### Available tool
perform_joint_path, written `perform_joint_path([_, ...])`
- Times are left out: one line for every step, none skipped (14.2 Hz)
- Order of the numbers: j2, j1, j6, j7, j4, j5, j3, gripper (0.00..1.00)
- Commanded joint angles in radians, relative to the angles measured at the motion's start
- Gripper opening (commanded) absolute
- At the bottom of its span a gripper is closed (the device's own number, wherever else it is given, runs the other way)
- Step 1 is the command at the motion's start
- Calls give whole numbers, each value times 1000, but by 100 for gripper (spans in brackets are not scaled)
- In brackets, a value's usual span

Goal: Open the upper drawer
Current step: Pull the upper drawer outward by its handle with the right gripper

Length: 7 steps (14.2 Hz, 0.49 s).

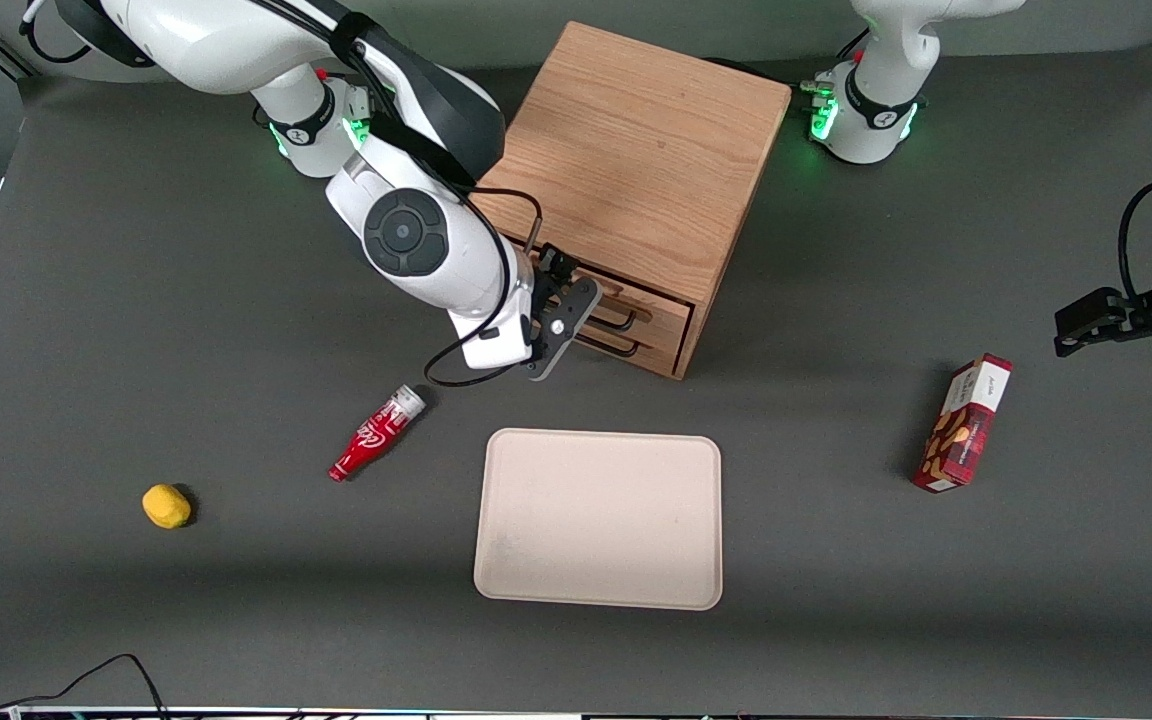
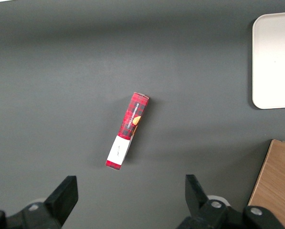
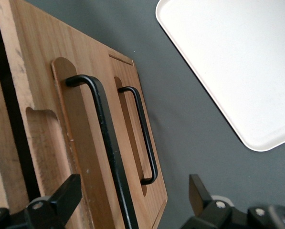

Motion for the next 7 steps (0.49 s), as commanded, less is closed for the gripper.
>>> perform_joint_path([-6, -19, 75, -33, -58, 19, 9, 100])
perform_joint_path([-6, -22, 92, -33, -69, 14, 9, 100])
perform_joint_path([-6, -25, 100, -36, -72, 12, 9, 100])
perform_joint_path([0, -25, 112, -48, -72, 11, 6, 100])
perform_joint_path([5, -25, 115, -58, -72, 11, 0, 100])
perform_joint_path([8, -27, 118, -73, -70, 6, -4, 100])
perform_joint_path([17, -30, 130, -91, -69, 5, -9, 100])
